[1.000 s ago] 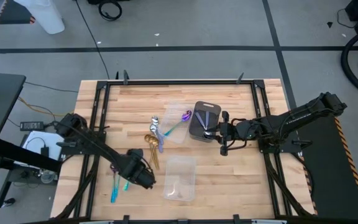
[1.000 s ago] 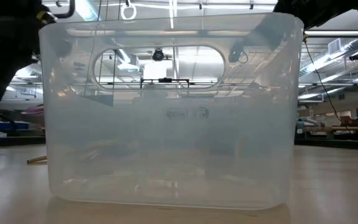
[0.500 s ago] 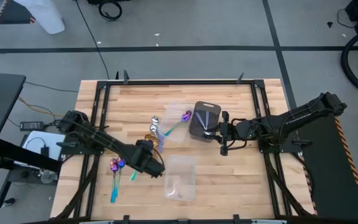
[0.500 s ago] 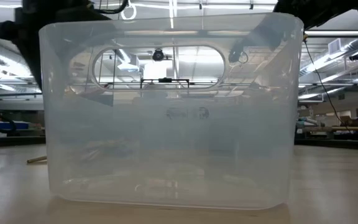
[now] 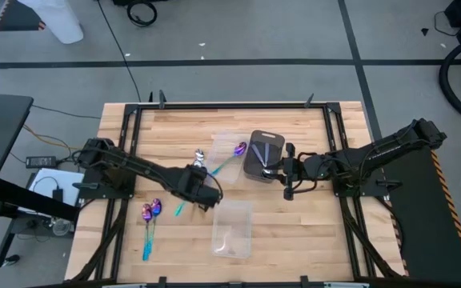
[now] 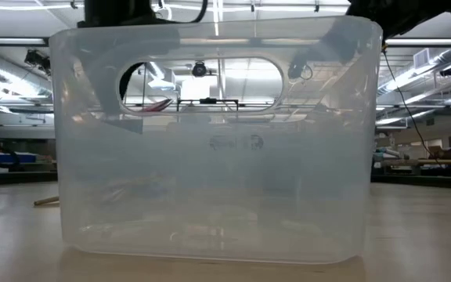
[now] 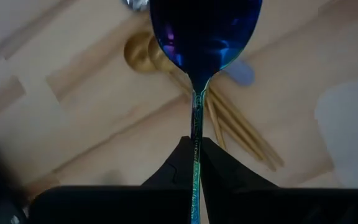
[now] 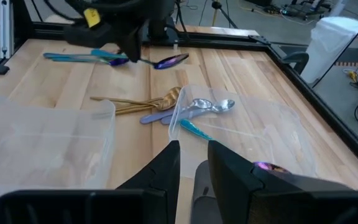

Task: Sort silverware by color (type)
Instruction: Put the blue spoon into the top transparent bin

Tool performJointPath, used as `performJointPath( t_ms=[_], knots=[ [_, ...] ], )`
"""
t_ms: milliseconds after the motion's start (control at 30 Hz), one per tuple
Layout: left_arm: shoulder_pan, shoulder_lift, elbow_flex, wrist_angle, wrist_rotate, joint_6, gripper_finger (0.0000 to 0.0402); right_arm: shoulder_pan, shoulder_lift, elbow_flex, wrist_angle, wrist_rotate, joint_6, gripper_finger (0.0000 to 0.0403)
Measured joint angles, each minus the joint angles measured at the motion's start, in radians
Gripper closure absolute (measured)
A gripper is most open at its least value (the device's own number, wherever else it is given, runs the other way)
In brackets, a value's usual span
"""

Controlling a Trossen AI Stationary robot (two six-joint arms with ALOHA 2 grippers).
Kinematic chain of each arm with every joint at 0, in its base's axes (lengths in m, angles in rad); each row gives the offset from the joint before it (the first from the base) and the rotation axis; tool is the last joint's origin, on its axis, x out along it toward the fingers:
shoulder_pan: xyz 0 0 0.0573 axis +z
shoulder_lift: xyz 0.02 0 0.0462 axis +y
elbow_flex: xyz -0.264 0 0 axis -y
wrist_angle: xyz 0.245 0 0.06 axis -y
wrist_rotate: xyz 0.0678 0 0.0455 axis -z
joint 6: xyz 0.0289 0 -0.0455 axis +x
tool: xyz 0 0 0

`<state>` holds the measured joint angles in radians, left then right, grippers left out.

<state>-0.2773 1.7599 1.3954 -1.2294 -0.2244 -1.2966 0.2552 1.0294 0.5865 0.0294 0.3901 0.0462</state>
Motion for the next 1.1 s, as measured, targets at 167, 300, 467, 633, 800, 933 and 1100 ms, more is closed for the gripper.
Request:
performJointPath(
  t_ms=[167, 300, 467, 633, 800, 933, 1100],
  knots=[
    [0.046, 0.0, 0.035, 0.001, -0.016, 0.078, 0.0384, 0.0, 0.0, 0.0, -0.016, 0.0, 0.011, 0.0309],
    [0.082, 0.0, 0.056, 0.002, -0.032, 0.132, 0.0383, 0.0, 0.0, 0.0, -0.023, 0.0, 0.02, 0.0309],
    [0.124, 0.0, 0.073, 0.012, -0.066, 0.193, 0.0383, 0.0, 0.0, 0.0, -0.028, 0.0, 0.03, 0.0309],
    [0.166, -0.001, 0.073, 0.054, -0.069, 0.259, 0.0383, 0.0, 0.0, 0.0, -0.031, 0.0, 0.03, 0.0309],
    [0.203, -0.001, 0.073, 0.104, -0.07, 0.315, 0.0383, 0.0, 0.0, 0.0, -0.031, 0.0, 0.03, 0.0309],
    [0.233, -0.001, 0.073, 0.154, -0.071, 0.367, 0.0383, 0.0, 0.0, 0.0, -0.031, 0.0, 0.03, 0.0309],
    [0.271, -0.001, 0.073, 0.225, -0.07, 0.44, 0.0383, 0.0, 0.0, 0.0, -0.031, 0.0, 0.03, 0.0309]
  ],
)
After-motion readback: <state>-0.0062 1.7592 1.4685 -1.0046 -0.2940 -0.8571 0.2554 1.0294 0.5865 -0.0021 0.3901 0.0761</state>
